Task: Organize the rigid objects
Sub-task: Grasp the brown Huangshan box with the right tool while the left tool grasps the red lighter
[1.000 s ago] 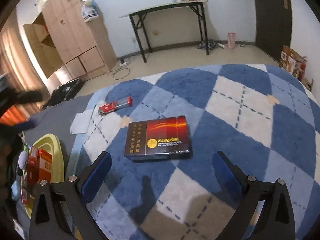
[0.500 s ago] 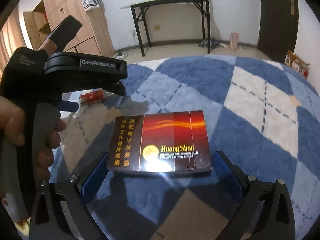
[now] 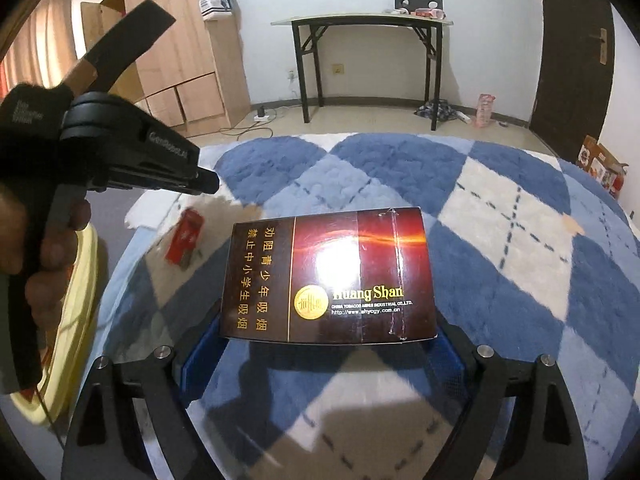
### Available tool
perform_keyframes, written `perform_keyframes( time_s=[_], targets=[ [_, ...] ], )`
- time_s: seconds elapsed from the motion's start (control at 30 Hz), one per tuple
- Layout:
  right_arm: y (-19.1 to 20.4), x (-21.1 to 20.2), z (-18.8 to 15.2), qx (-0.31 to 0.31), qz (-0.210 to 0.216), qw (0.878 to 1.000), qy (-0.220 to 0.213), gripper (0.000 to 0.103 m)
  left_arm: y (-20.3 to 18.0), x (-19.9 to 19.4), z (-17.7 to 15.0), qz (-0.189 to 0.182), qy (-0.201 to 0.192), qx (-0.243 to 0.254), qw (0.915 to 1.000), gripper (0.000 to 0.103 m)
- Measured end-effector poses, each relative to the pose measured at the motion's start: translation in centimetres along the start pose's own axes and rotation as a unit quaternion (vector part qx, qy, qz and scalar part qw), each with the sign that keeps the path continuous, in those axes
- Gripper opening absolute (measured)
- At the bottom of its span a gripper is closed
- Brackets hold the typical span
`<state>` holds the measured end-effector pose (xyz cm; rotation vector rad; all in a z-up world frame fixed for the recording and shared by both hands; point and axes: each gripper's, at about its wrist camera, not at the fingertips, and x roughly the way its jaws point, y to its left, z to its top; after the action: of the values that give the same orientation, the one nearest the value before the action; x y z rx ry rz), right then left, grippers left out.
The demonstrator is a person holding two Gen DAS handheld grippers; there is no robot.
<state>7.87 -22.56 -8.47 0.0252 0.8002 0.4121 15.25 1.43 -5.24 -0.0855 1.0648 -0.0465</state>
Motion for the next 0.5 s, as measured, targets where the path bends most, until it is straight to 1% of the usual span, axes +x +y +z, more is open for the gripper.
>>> perform_keyframes(
  time_s=[0.03,0.1,0.13,0.17,0.23,0.3,0.37,0.4,0.5],
  targets=[
    [-0.2,-0.2,-0.3,0.001,0.002,1.0,0.001,0.09,-0.1,-0.3,-0.5,0.005,-0.006,0.006,1.0,0.011],
    [-0.6,-0.6,-0.9,0.009,0.003,1.0,0.006,0.09,-0.4,-0.2,-1.5,0.012,0.005,0.014,0.9998,0.011],
    [-0.9,-0.7,-1.2,0.016,0.005,1.0,0.011,0.09,-0.5,0.2,-1.8,0.016,0.013,0.019,0.9996,0.013],
    [-1.1,-0.8,-1.4,0.025,0.007,1.0,0.015,0.09,-0.5,0.2,-1.9,0.021,0.013,0.021,0.9995,0.014],
    [-1.4,-1.1,-1.6,0.036,0.01,0.999,0.017,0.09,-0.6,0.5,-2.0,0.019,0.009,0.013,0.9997,0.016],
    [-1.3,-1.5,-1.7,0.033,0.009,0.999,0.012,0.09,-0.1,1.0,-2.0,0.003,0.016,-0.005,0.9999,0.016],
    [-1.2,-1.8,-1.9,0.029,0.008,1.0,0.009,0.09,-0.1,1.8,-2.2,-0.001,0.029,-0.02,0.9994,0.013],
    [-1.2,-1.8,-2.1,0.031,0.008,0.999,0.01,0.09,-0.4,1.8,-2.4,0.005,0.025,-0.015,0.9996,0.011],
    [-1.6,-1.2,-2.6,0.041,0.01,0.999,0.015,0.09,-1.7,1.8,-2.8,0.039,0.013,0.013,0.9991,0.011]
  ],
)
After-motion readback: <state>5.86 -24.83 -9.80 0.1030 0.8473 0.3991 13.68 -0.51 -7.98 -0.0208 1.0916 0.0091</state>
